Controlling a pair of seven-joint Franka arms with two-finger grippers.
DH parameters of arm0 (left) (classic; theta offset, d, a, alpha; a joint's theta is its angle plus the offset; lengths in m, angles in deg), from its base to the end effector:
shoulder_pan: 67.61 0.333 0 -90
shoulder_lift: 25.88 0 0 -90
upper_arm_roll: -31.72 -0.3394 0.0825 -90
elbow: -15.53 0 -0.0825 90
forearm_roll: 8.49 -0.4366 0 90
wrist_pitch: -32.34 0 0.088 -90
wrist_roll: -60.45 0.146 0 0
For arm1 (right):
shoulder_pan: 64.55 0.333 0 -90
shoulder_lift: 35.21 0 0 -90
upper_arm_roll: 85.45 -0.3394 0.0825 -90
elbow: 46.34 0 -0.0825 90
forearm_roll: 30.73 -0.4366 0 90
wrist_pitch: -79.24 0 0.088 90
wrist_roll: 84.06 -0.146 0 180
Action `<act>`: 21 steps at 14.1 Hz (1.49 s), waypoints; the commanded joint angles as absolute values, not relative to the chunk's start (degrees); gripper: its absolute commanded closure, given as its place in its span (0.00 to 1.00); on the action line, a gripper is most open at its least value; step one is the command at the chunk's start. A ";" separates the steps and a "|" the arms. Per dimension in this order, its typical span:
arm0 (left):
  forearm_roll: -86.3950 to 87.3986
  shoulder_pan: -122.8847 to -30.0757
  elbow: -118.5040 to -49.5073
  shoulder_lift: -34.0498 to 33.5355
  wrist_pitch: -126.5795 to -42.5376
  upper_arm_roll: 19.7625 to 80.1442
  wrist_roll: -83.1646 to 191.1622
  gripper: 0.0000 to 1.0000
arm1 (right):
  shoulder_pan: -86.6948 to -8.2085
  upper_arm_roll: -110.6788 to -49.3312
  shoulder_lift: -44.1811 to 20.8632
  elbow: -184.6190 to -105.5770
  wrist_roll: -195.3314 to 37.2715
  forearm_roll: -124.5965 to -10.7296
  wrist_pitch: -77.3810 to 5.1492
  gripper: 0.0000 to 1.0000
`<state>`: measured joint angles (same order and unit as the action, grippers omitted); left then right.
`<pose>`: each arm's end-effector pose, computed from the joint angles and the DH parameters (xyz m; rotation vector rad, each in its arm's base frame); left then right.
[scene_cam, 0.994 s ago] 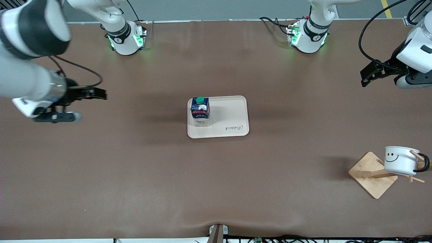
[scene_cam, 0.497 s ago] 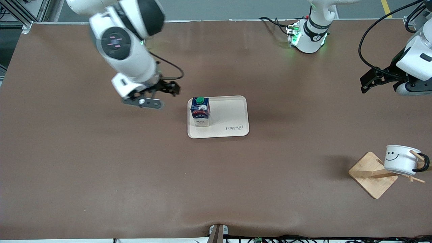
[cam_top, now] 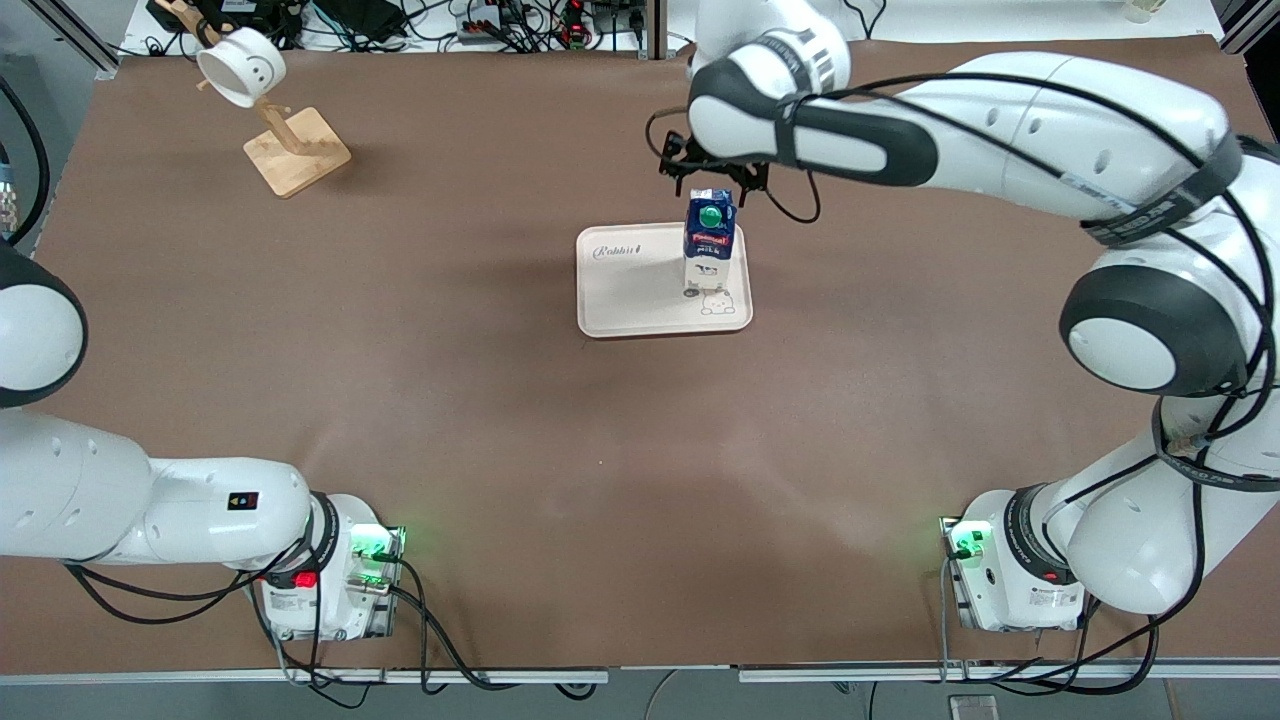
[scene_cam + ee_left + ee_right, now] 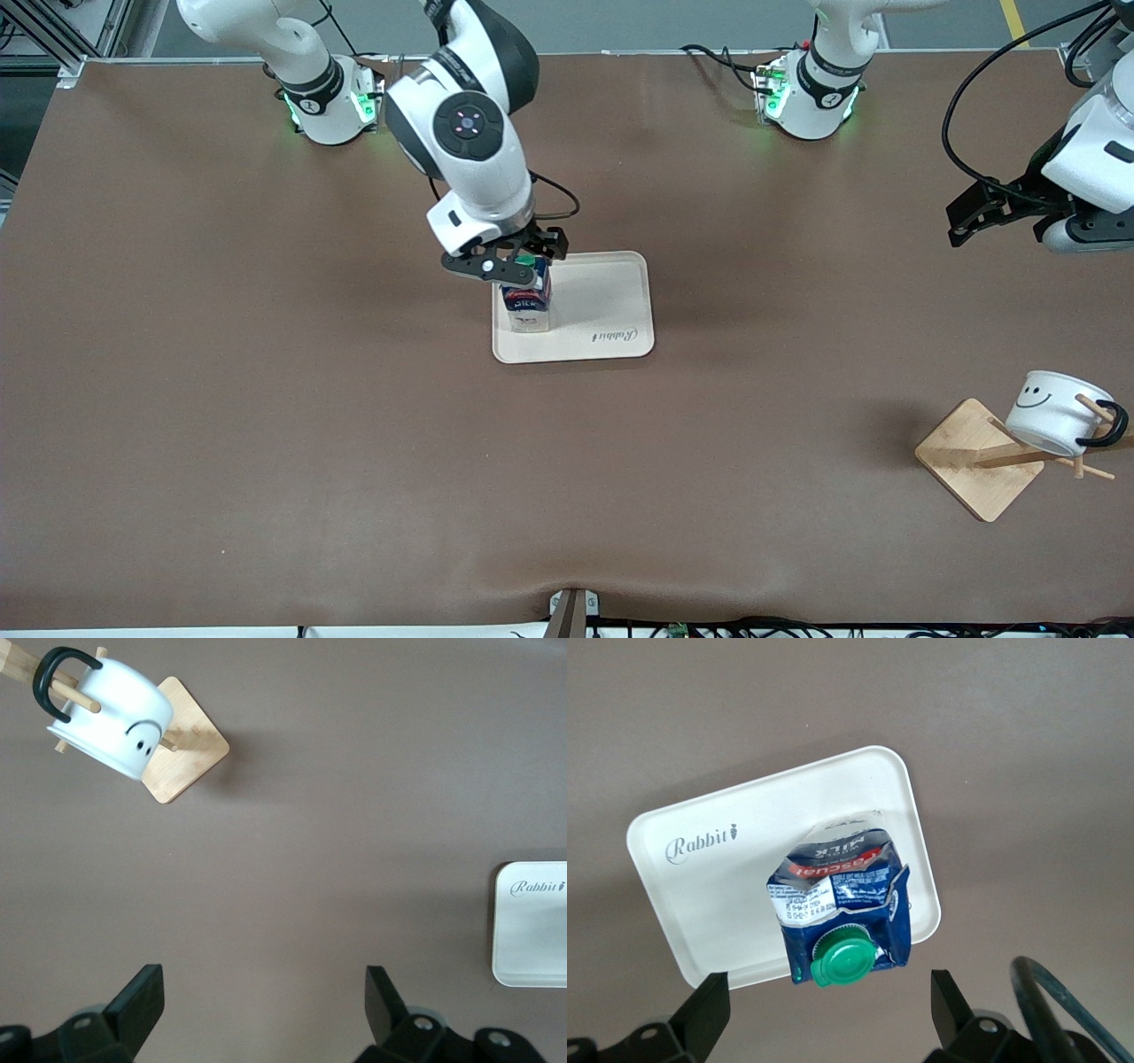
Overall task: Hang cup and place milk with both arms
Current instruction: 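Close the right gripper around the milk carton and lift it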
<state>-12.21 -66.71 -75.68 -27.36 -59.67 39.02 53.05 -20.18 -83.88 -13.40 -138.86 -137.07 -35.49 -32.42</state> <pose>0.6009 -0.0590 0.6168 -3.0777 -0.0253 -0.0731 0.5182 0.4938 0.3631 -3.1120 0.3263 0.1256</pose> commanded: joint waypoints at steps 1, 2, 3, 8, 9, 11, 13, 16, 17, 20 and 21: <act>-12.80 -66.64 -74.91 -27.37 -59.33 39.27 52.19 0.00 | -18.50 -83.08 -12.80 -138.54 -138.38 -31.09 -32.64 0.00; -12.80 -66.64 -75.00 -27.63 -58.98 39.27 52.19 0.00 | -18.50 -83.08 -12.71 -138.54 -138.47 -31.08 -33.34 0.00; -12.80 -66.64 -75.52 -28.07 -58.72 39.27 52.19 0.00 | -18.41 -83.08 -12.62 -138.54 -138.38 -31.08 -34.13 0.00; -12.71 -65.50 -75.44 -28.78 -57.92 39.27 52.45 0.00 | -17.09 -82.91 -12.09 -143.53 -138.73 -29.50 -39.39 0.00; -12.71 -65.32 -75.44 -28.78 -57.92 39.27 52.45 0.00 | -16.74 -82.99 -12.01 -143.81 -140.21 -29.50 -41.33 0.00; -12.53 -64.80 -75.44 -28.78 -57.75 39.27 52.45 0.00 | -15.60 -82.91 -11.74 -144.16 -143.03 -28.10 -42.40 0.00; -11.66 -64.44 -75.17 -28.95 -57.14 39.28 52.54 0.00 | -15.42 -82.91 -12.18 -145.74 -143.47 -22.67 -41.70 0.48; -11.13 -63.92 -75.26 -29.92 -56.87 39.27 52.54 0.00 | -15.86 -82.82 -12.88 -144.78 -148.92 -21.68 -39.51 1.00; -10.95 -63.91 -75.35 -30.01 -56.69 39.27 52.54 0.00 | -16.47 -82.56 -13.93 -143.21 -148.58 -21.76 -37.41 1.00; -10.86 -63.83 -75.17 -29.92 -56.43 39.27 52.54 0.00 | -21.64 -82.73 -13.68 -131.37 -146.92 -22.81 -18.47 1.00; -10.86 -63.83 -75.35 -29.92 -56.43 39.27 52.54 0.00 | -24.53 -82.82 -13.68 -129.07 -143.51 -25.95 -14.75 1.00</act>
<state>-11.70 -64.33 -75.48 -29.42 -57.29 39.00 53.05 -20.01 -82.04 -13.59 -134.63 -146.77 -23.58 -22.13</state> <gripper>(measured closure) 0.000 0.383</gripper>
